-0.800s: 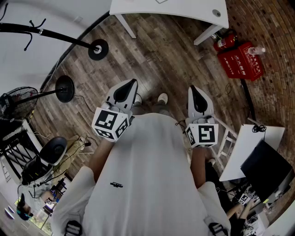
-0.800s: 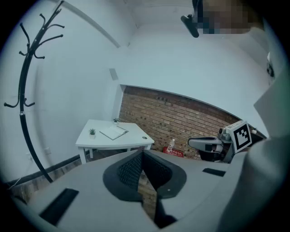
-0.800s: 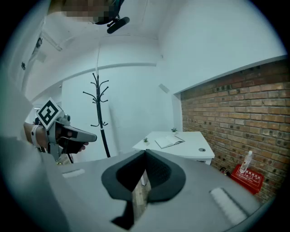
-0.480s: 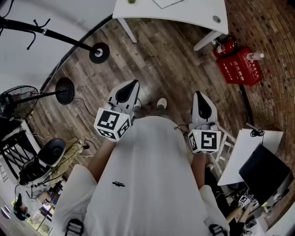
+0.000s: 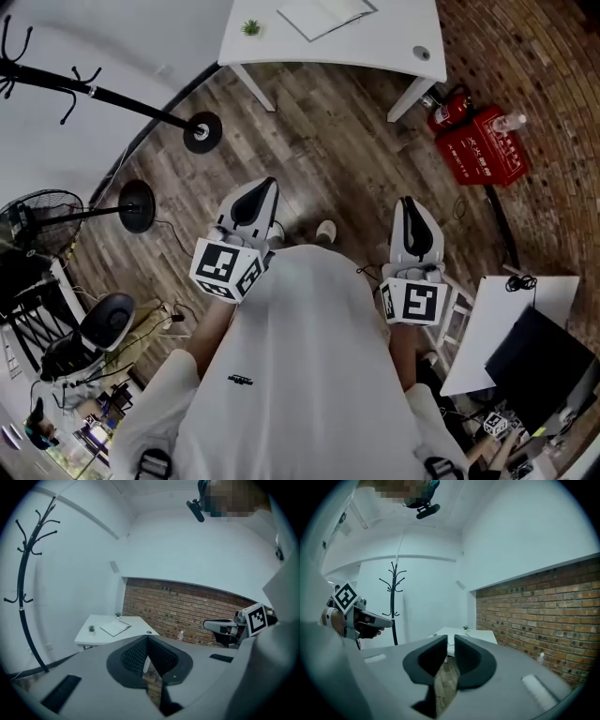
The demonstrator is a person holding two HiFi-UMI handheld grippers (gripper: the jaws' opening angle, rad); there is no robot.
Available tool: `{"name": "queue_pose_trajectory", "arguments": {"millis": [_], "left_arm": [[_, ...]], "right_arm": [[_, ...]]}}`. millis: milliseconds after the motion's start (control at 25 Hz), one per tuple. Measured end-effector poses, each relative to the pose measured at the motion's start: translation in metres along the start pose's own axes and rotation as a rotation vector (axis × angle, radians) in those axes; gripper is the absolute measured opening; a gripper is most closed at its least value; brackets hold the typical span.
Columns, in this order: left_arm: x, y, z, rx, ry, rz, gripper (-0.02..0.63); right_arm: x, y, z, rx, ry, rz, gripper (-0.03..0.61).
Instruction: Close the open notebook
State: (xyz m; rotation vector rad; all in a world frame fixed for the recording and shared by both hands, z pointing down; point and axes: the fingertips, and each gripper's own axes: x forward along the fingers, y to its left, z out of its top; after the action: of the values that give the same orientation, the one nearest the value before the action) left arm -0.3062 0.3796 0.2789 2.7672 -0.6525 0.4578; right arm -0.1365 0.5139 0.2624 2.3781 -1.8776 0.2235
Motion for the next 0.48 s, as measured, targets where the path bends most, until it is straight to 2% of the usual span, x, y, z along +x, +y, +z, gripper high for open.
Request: {"name": "queue_pose_trajectory", "arguments": {"millis": [80,120,320,480], "left_arm": [[0.01,-0.012,0.005,0.013,-0.016,-0.002,0.009],[0.015,-0.016,0.008,0.018,-0.022,-0.003,0.009],[0.031,-0.034,0.017,0.043,-0.016,-0.015,0.009],[0.043,-0.034,0.024,0.05,-0.01,-0.032,0.009]], "right_arm": [[-0.003,-0.014,0.0,-0.002,-0.01,0.012,0.144],[-0.002,-0.02,-0.002,0.011,-0.008,0.016,0.167],[0.0,-0.042,-0.007,0.079,-0.017,0.007,0.187],[0.008,-0.046,-0.006,0.075,-0.015,0.01,0.196]]}}
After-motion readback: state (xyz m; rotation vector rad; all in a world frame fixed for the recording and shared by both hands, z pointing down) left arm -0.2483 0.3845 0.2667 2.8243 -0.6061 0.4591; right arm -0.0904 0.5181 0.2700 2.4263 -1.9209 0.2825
